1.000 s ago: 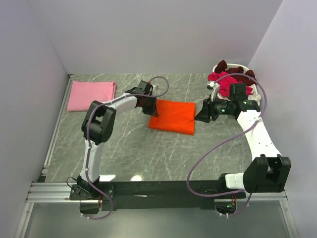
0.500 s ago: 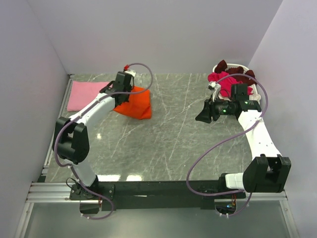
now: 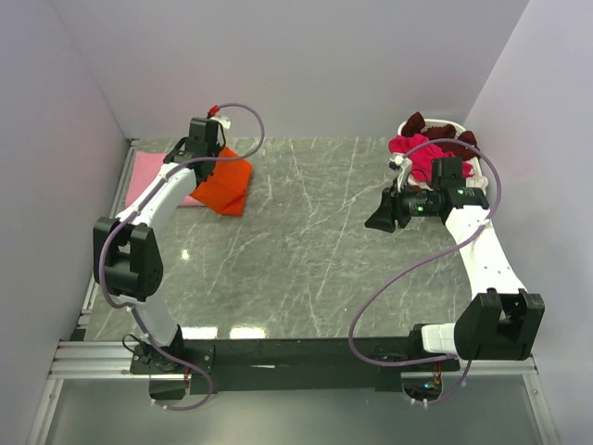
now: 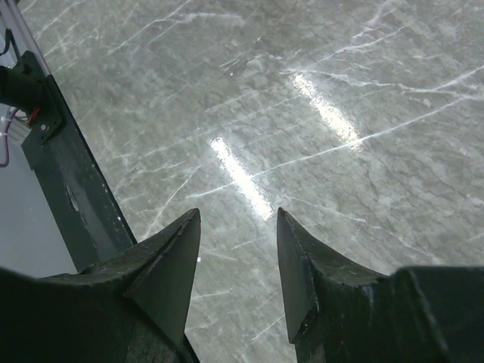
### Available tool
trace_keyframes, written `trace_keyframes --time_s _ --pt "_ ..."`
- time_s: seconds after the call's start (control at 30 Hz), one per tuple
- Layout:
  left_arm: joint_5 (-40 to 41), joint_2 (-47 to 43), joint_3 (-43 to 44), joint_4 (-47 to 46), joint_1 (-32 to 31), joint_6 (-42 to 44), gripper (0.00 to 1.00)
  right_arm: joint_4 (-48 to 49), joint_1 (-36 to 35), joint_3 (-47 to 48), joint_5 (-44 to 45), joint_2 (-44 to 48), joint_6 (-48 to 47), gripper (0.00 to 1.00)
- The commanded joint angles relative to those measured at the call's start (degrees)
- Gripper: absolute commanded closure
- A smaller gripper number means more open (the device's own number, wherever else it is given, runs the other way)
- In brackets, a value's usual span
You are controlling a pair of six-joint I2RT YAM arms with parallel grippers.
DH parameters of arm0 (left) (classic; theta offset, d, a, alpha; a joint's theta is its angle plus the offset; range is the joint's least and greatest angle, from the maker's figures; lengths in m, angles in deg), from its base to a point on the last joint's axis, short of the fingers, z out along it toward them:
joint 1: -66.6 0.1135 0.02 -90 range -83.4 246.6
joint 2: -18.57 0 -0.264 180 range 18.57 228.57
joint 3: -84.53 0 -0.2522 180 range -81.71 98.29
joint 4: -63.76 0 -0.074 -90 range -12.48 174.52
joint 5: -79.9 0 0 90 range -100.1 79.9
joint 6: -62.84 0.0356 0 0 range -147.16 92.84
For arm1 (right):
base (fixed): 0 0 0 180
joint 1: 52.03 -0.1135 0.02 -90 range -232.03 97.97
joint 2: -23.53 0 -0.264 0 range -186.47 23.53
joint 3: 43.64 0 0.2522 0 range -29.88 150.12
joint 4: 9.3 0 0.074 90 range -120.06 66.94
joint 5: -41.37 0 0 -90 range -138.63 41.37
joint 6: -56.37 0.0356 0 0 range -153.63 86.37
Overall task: Fold and stack the t-shirts
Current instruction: Neatly place the folded tshirt to the corner
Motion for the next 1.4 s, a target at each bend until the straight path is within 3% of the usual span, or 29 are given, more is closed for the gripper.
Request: trace_keyframes --time_s 0.0,0.97,1.37 --pt "-0.5 -0.2 3.1 -3.5 0.5 4.9 1.0 -1.4 0.4 0.9 -2.0 0.7 -1.8 0.48" --pt "-5.5 -2.3 12.3 -3.4 7.8 0.0 1.0 -3.6 0.4 1.5 -2.5 -2.0 -4.2 0.48" --pt "-8.5 0.7 11.1 -3.9 13.3 -1.7 1.0 -3.9 0.4 1.5 -2.5 -2.2 -4.5 0.48"
